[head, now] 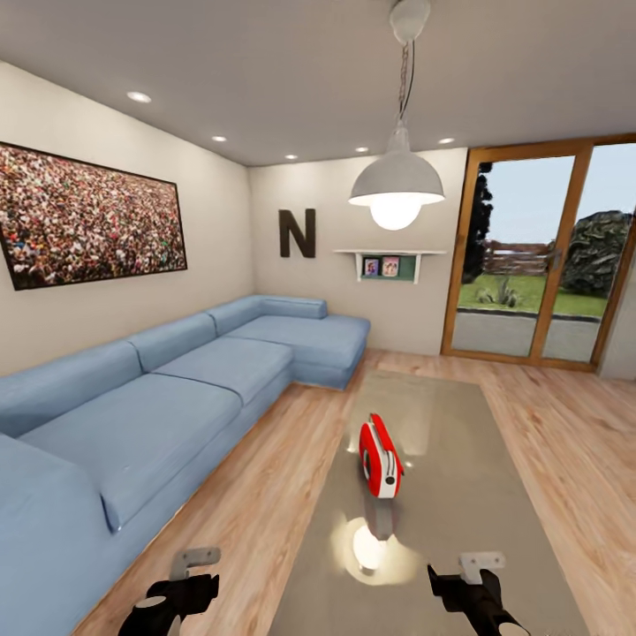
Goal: Turn on the radio receiver that's on the table in the living room.
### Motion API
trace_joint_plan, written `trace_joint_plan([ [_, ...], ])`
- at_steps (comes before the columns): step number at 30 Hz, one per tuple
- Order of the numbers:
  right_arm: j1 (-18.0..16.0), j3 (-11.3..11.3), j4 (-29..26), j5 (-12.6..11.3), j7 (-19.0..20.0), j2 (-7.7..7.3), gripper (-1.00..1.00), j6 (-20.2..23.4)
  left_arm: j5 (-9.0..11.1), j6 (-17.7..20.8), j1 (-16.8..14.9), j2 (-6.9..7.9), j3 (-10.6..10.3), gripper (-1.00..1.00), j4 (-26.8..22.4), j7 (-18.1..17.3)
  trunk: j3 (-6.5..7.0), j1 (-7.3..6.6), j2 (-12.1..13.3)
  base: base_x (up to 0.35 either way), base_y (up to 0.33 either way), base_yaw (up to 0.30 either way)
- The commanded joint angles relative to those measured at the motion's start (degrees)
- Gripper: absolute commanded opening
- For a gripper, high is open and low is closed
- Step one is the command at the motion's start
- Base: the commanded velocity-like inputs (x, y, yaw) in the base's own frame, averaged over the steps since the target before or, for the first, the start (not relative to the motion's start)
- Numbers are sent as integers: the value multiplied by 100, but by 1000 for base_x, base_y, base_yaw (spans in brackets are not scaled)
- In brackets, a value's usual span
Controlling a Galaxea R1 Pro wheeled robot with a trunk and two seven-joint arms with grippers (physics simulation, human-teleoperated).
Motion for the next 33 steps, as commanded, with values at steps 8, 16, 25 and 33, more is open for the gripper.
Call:
trace_joint_plan([
  [8,0,0,0,0,0,0,100,-2,-2,0,0,0,1,100,1,0,39,0,0,110,237,-248],
  [16,1,0,0,0,0,0,100,0,-5,-1,0,0,1,100,0,0,57,0,0,7,261,-114],
  [25,0,0,0,0,0,0,100,-1,-7,-1,0,0,-2,100,0,0,59,0,0,0,39,-8],
  [33,1,0,0,0,-2,0,100,-2,-7,-5,0,0,-1,100,0,0,83,0,0,0,0,-234],
])
